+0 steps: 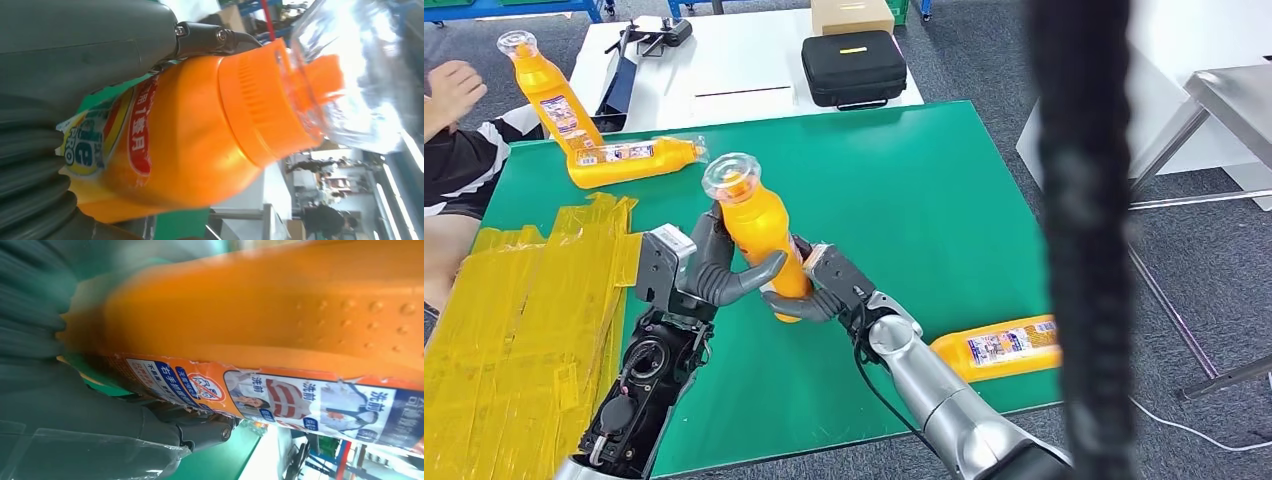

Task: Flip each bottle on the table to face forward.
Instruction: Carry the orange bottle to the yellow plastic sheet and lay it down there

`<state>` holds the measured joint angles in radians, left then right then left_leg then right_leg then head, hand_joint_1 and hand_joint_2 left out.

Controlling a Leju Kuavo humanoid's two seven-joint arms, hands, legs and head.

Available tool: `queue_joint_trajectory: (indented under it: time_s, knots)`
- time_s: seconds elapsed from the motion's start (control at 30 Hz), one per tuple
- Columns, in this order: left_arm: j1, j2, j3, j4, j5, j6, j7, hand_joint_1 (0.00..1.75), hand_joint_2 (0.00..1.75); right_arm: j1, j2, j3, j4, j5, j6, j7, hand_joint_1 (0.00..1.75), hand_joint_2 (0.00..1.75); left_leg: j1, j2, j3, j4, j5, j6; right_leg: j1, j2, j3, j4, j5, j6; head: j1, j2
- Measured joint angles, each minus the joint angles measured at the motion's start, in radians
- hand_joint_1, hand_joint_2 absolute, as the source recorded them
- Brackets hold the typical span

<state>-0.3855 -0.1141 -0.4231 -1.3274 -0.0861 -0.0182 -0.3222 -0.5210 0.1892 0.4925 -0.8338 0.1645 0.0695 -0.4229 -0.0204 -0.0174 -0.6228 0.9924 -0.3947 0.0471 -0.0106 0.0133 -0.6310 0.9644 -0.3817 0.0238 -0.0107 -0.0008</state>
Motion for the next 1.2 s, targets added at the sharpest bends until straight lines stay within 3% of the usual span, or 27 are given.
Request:
queue_joint_trajectory:
  time_s: [0.4,0.53,1.17,1.2]
  knots:
    - [-0.038,-0.006,0.034,0.106,-0.036,0.046,0.032,0.04,1.75,0.019,-0.028,0.05,-0.127,0.122,-0.177,0.023,1.75,1.75,0.0,0.0,0.0,0.0,0.0,0.0,0.0,0.0,0.0,0.0,0.0,0.0,0.0,0.0]
    - [-0.041,-0.011,0.035,0.126,-0.04,0.024,0.037,1.7,1.75,0.03,-0.039,0.05,-0.179,0.155,-0.21,0.023,1.75,1.75,0.0,0.0,0.0,0.0,0.0,0.0,0.0,0.0,0.0,0.0,0.0,0.0,0.0,0.0]
    - [-0.019,-0.036,0.087,0.119,0.061,0.026,-0.021,1.75,1.75,0.037,-0.045,0.07,-0.233,0.18,-0.202,0.037,1.75,1.75,0.0,0.0,-0.001,0.0,0.0,0.0,0.0,0.0,0.0,0.0,0.0,0.0,0.0,0.0]
    - [-0.019,-0.037,0.088,0.119,0.065,0.027,-0.021,1.75,1.75,0.036,-0.045,0.07,-0.233,0.18,-0.2,0.037,1.69,1.75,0.0,-0.001,-0.001,0.0,0.0,0.0,0.0,0.0,0.0,0.0,0.0,0.0,0.0,0.0]
